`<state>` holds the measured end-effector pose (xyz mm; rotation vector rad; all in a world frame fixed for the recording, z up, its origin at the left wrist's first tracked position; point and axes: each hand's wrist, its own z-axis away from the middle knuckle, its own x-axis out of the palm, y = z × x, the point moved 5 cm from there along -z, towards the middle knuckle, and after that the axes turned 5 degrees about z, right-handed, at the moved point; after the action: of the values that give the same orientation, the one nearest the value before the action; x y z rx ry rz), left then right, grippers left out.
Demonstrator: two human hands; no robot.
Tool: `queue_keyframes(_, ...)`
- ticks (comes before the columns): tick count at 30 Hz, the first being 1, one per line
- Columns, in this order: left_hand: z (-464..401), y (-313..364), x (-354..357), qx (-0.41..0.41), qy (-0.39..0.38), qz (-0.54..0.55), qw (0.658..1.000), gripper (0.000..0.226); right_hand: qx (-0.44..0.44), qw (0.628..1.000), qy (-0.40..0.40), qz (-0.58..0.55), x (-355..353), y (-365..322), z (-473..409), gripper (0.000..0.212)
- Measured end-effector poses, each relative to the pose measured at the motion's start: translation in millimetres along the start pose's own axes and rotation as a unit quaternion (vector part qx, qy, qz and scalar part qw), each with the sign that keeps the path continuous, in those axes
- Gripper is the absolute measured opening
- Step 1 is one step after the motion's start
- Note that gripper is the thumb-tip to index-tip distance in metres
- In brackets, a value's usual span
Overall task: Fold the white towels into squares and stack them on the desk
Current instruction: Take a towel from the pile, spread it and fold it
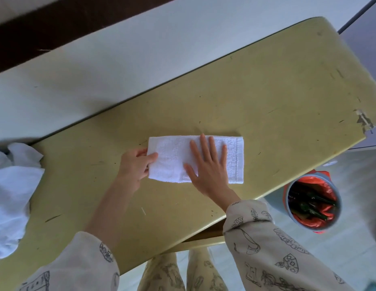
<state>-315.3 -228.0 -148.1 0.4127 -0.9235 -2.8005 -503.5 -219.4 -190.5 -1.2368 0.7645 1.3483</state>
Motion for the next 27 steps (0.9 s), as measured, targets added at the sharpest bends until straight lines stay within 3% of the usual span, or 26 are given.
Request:
queue_keyframes(2, 10, 16, 4, 0.025, -0.015, 0.012, 0.999, 0.047, 0.022, 0.986, 0.014, -0.163, -18, 3, -1, 0.065)
queue_keyframes(5, 27, 38, 20, 0.106, -0.022, 0.001, 0.994, 0.046, 0.15, 0.895, 0.04, -0.419, -50, 35, 8, 0.04)
queue_keyframes(9, 48, 47, 67, 0.255, -0.019, -0.159, 0.954, 0.036, 0.276, 0.808, -0.003, -0.52, -53, 82, 29, 0.023)
queue_keyframes(14, 48, 13, 139, 0.295, -0.091, -0.282, 0.908, 0.033, 0.325, 0.705, -0.017, -0.63, -44, 98, 38, 0.025)
queue_keyframes(20, 48, -6, 172, 0.299, -0.132, -0.31, 0.893, 0.033, 0.341, 0.662, -0.002, -0.667, -37, 104, 38, 0.021)
queue_keyframes(25, 44, -9, 172, 0.3, -0.146, -0.317, 0.888, 0.024, 0.329, 0.708, -0.015, -0.625, -38, 105, 33, 0.019)
queue_keyframes(27, 45, -9, 169, 0.271, -0.163, -0.256, 0.914, 0.022, 0.326, 0.728, -0.018, -0.603, -37, 105, 32, 0.019)
